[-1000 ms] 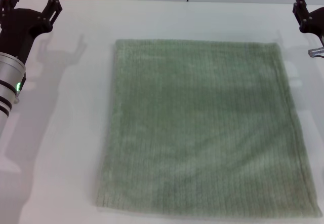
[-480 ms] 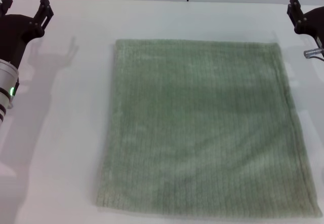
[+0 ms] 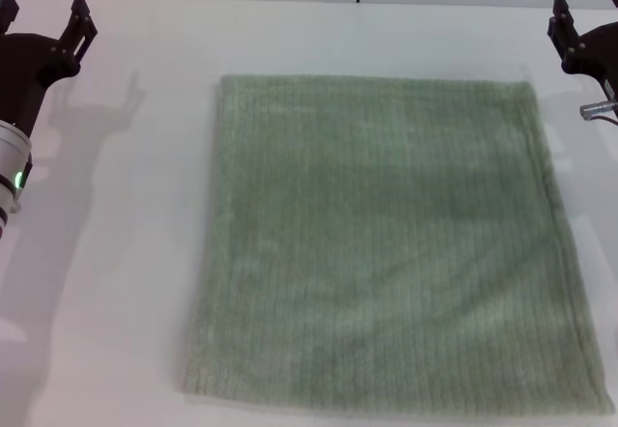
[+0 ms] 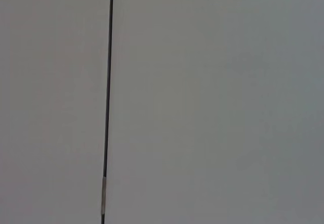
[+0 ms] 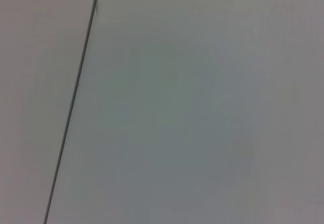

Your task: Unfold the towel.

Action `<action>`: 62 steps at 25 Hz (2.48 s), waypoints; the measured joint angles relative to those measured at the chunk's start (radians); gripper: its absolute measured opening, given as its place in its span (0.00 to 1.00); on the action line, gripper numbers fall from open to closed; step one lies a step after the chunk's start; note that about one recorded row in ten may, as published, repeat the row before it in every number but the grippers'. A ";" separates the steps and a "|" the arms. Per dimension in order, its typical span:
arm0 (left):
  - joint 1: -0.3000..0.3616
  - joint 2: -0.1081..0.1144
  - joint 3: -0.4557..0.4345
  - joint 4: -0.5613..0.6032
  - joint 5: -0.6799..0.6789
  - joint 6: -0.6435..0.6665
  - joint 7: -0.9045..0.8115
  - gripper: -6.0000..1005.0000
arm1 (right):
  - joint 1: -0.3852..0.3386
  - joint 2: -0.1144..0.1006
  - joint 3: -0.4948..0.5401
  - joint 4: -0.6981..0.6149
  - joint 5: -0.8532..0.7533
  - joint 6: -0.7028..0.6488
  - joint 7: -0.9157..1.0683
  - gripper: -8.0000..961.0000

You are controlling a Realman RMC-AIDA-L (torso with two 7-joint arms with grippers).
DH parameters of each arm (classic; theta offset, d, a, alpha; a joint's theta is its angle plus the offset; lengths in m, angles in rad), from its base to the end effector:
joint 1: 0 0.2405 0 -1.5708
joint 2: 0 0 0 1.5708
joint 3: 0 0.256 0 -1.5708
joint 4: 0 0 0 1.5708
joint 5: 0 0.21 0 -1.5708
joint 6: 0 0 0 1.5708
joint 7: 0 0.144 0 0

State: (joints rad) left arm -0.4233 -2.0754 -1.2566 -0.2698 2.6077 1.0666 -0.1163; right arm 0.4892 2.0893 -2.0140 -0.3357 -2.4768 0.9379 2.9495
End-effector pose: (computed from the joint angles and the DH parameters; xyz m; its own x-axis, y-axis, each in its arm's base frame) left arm -0.3207 0.3531 0.0054 0.7014 -0.0852 0.7077 0.7044 -0.0691 -0.7064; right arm 0.2884 0.3761 -0.0217 0.8504 0.0632 -0.5223 -0.5118 -0.1305 -0.8491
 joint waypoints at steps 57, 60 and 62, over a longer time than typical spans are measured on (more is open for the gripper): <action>-0.001 0.003 -0.003 0.000 0.000 -0.005 0.006 0.86 | -0.004 0.001 -0.005 -0.001 -0.002 0.009 0.002 0.67; -0.001 0.003 -0.003 0.000 0.000 -0.005 0.006 0.86 | -0.004 0.001 -0.005 -0.001 -0.002 0.009 0.002 0.67; -0.001 0.003 -0.003 0.000 0.000 -0.005 0.006 0.86 | -0.004 0.001 -0.005 0.000 -0.002 0.009 0.002 0.67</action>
State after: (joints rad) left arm -0.4240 -2.0725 -1.2599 -0.2700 2.6078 1.0617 -0.1099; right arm 0.4849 2.0900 -2.0194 -0.3362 -2.4786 0.9470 2.9510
